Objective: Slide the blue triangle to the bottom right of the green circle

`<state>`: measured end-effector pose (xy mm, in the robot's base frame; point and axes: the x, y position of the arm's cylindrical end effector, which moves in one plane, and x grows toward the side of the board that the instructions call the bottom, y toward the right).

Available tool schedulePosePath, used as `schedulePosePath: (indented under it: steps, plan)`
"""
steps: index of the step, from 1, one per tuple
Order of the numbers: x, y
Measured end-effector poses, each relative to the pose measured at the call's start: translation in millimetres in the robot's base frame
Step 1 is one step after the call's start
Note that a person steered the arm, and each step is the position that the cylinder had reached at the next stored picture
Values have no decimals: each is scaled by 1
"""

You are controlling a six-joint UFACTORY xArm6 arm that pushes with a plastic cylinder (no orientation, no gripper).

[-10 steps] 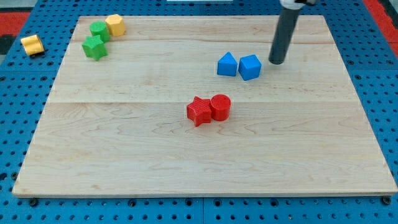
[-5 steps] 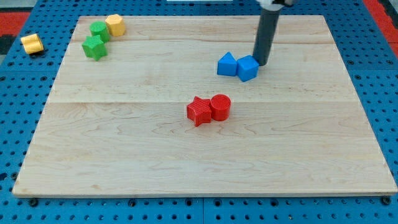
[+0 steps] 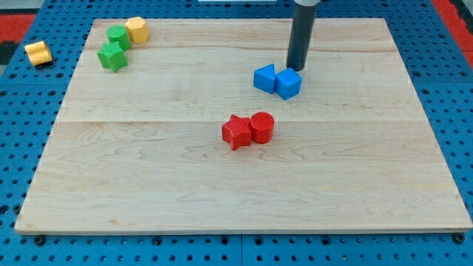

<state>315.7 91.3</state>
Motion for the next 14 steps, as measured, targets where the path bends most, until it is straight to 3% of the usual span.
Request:
schedulePosePath:
  steps: [2,3,4,5,6,9,10,11,12,13,14]
  plan:
    - [-24,-36]
    - [-17,23]
    - [43,5]
    - [71,-53]
    - [47,-110]
    - [26,-28]
    - [-6,-27]
    - [-45,-136]
    - [-47,-173]
    - [-46,-57]
    - [16,-67]
